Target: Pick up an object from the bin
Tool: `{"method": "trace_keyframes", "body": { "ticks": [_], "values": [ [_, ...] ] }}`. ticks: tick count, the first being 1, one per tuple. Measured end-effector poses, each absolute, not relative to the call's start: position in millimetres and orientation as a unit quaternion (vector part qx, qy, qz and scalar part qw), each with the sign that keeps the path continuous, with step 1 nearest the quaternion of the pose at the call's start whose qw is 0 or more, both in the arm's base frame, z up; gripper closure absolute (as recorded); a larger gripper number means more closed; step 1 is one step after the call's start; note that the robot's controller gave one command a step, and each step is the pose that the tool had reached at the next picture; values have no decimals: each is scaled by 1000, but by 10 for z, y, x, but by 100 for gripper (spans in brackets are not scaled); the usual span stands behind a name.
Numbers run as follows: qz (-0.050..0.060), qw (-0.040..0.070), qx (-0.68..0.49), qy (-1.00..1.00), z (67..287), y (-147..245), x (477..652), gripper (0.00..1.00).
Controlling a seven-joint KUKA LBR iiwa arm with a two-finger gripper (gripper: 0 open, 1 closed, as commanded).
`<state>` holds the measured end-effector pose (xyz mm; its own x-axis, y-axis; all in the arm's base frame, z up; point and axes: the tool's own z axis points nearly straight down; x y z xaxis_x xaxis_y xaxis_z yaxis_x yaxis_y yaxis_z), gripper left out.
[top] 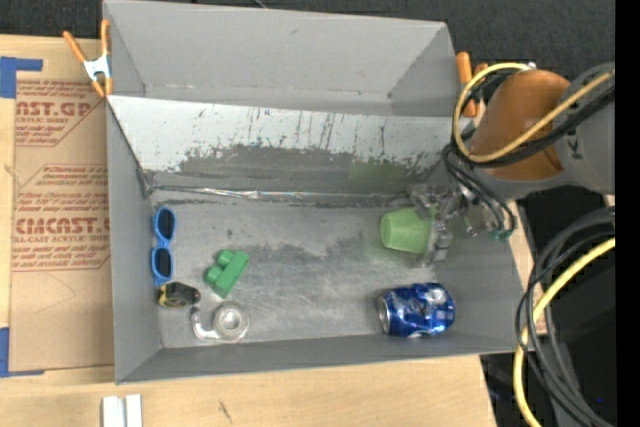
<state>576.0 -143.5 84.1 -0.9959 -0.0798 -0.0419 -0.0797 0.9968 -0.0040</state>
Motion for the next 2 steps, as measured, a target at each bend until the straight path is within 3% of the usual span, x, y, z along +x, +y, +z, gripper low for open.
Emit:
{"method": "trace_keyframes", "body": {
  "ticks": [1, 2],
  "values": [
    [-1, 6, -65, 998, 2108, -1072, 5817, 100],
    [0, 2, -64, 998, 2054, -1077, 5796, 0]
  ]
}}
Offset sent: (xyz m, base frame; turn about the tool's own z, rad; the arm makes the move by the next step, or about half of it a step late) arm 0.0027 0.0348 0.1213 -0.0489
